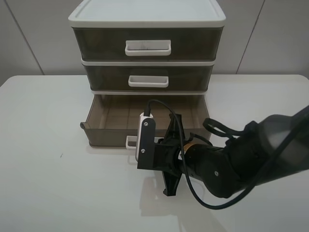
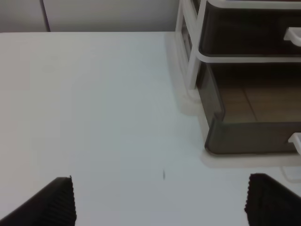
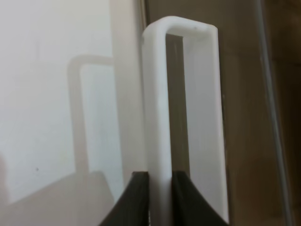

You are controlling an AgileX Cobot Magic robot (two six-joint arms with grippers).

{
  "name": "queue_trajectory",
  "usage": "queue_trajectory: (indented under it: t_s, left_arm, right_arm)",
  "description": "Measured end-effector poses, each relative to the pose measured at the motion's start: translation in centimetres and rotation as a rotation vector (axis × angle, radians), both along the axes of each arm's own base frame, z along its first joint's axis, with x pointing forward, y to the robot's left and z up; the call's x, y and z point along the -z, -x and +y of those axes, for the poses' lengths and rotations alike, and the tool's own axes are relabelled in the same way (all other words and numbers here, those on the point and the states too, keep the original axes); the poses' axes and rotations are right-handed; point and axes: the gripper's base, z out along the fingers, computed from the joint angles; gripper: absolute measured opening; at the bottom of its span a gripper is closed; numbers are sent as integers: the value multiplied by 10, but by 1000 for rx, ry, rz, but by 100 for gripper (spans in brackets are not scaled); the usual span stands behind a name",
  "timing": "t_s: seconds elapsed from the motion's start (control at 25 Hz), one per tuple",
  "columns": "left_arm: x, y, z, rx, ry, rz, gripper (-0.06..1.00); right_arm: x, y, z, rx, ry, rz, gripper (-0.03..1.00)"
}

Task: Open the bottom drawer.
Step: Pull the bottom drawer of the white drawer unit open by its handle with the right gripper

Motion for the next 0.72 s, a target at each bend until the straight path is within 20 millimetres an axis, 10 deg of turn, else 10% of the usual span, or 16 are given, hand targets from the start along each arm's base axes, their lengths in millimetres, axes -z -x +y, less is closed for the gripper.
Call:
queue_trajectory:
  t_s: [0.72]
  left_arm:
    - [0, 0, 0, 0, 0, 0, 74]
  right_arm:
    - [-4, 7, -5, -7, 1, 14, 11]
